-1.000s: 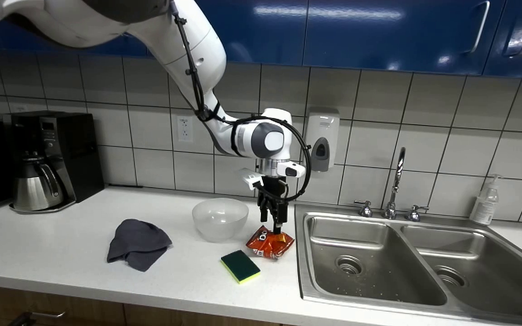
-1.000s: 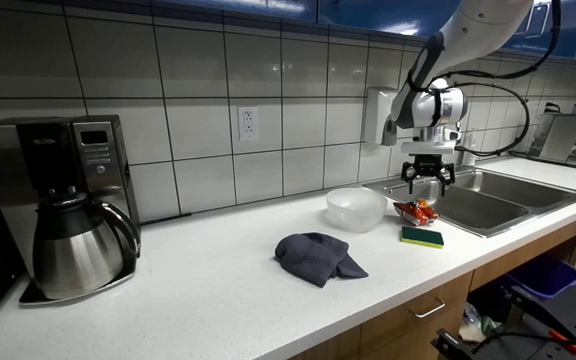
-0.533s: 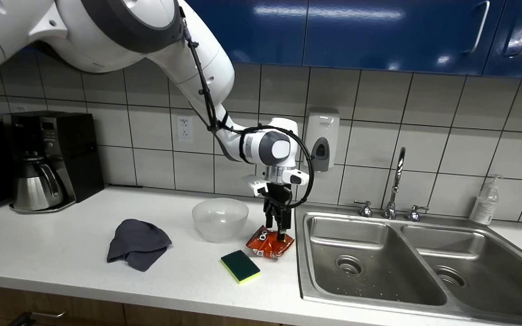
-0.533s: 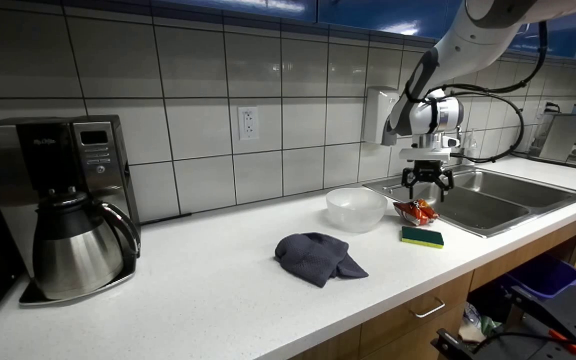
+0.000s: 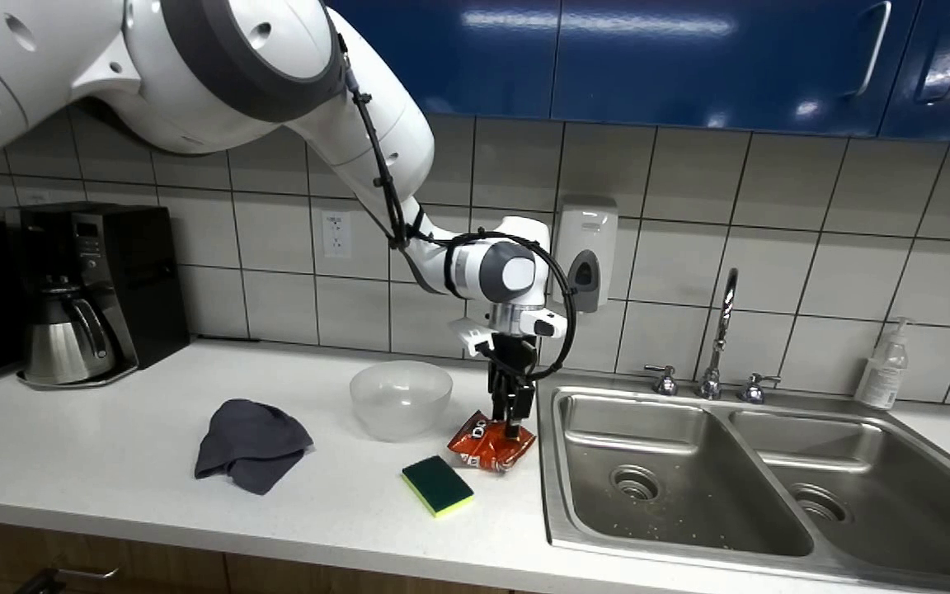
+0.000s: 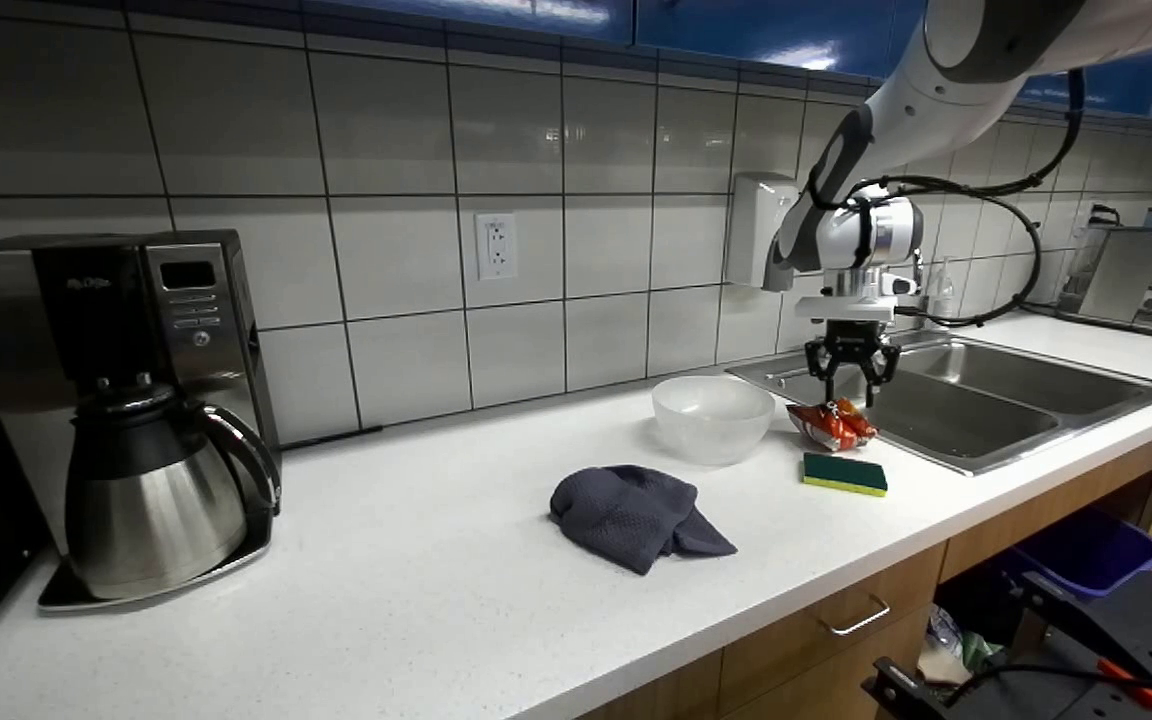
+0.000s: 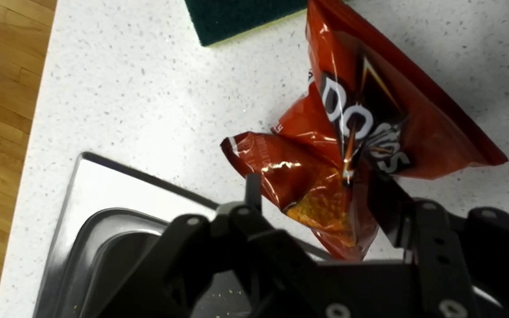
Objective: Put the orange packet in the bowl.
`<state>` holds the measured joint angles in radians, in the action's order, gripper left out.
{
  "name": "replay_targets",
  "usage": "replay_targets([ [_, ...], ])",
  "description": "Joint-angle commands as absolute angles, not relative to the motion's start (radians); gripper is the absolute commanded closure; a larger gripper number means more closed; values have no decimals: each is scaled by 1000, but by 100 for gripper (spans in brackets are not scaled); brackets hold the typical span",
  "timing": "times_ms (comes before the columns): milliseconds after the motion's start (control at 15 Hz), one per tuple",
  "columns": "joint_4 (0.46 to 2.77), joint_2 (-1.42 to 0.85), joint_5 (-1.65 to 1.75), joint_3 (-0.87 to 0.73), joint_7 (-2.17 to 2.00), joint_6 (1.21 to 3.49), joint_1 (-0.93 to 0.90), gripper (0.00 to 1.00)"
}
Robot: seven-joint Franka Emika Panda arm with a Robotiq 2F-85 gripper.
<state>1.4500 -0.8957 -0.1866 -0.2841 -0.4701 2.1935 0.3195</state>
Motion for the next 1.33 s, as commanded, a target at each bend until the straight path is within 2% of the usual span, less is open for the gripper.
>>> replay_targets([
  [0, 1395, -915, -214, -271, -478, 2140, 343, 66],
  [267, 1398, -906, -235, -266, -467, 2137, 355, 97],
  [333, 1399, -905, -237, -267, -467, 2138, 356, 100],
  [867, 1398, -894, -277, -261, -455, 2132, 385, 100],
  [1267, 1467, -768, -268, -237, -395, 2163, 349, 100],
])
